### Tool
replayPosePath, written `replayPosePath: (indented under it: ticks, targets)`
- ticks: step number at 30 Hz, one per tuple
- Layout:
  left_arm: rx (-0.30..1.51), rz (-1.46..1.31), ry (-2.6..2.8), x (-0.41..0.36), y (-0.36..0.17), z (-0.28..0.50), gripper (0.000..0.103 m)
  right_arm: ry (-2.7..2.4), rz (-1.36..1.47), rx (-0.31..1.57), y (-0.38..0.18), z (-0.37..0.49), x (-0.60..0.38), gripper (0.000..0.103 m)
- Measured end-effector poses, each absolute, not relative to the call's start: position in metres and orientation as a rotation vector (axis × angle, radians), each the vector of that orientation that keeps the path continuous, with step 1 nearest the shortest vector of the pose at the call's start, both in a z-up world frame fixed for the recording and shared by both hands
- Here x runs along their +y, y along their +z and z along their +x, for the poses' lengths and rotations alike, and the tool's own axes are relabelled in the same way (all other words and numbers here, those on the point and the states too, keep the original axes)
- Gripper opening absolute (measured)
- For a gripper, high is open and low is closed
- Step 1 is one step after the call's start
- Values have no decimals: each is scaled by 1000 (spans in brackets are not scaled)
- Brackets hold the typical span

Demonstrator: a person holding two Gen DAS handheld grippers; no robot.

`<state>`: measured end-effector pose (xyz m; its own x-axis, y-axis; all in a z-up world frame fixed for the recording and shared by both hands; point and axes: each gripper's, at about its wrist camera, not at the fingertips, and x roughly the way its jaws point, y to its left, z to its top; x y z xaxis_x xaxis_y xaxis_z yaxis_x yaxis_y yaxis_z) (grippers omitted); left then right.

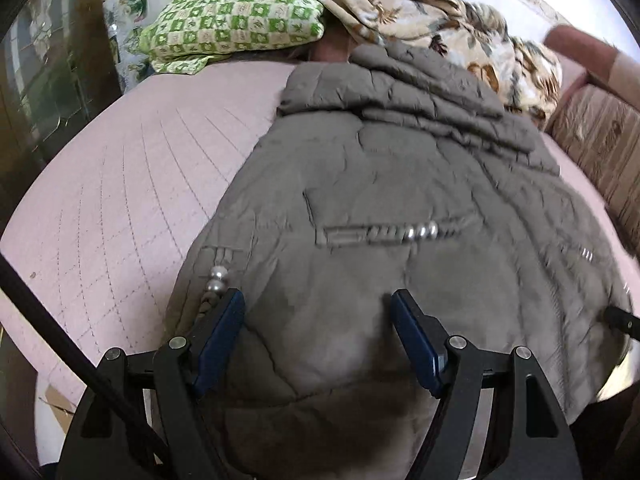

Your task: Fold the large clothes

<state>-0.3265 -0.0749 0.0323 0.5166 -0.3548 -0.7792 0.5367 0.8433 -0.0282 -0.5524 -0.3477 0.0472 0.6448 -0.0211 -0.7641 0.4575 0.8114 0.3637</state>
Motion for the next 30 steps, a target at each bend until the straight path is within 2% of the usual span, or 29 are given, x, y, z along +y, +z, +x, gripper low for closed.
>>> replayPosePath:
  ticks: [4, 7, 10, 12, 15, 22, 28, 30]
  targets:
    - [850, 339, -538, -86, 22, -333, 83, -294, 542, 845, 33, -552, -345, 47]
    - [832, 391, -527, -91, 18, -336, 85, -294, 557, 824, 29, -553, -345, 53]
    - [848, 367, -536, -88, 17, -332, 86, -284, 529, 814, 29, -552, -337, 64]
    - [838, 346, -539, -84, 15, -332, 86, -260, 502, 799, 28, -552, -330, 79]
    - [771, 308, -535, -79, 10, -340, 87, -260, 429, 803, 27, -549, -318, 85]
    - [660, 301, -539, -70, 6, -356, 91, -221, 431, 710, 21, -562, -317, 86]
    - [667, 317, -532, -76, 10, -354, 94, -184, 458, 703, 31, -567, -324, 84]
    - [666, 296, -548, -73, 15, -355, 94, -189, 455, 596, 51, -586, -329, 84]
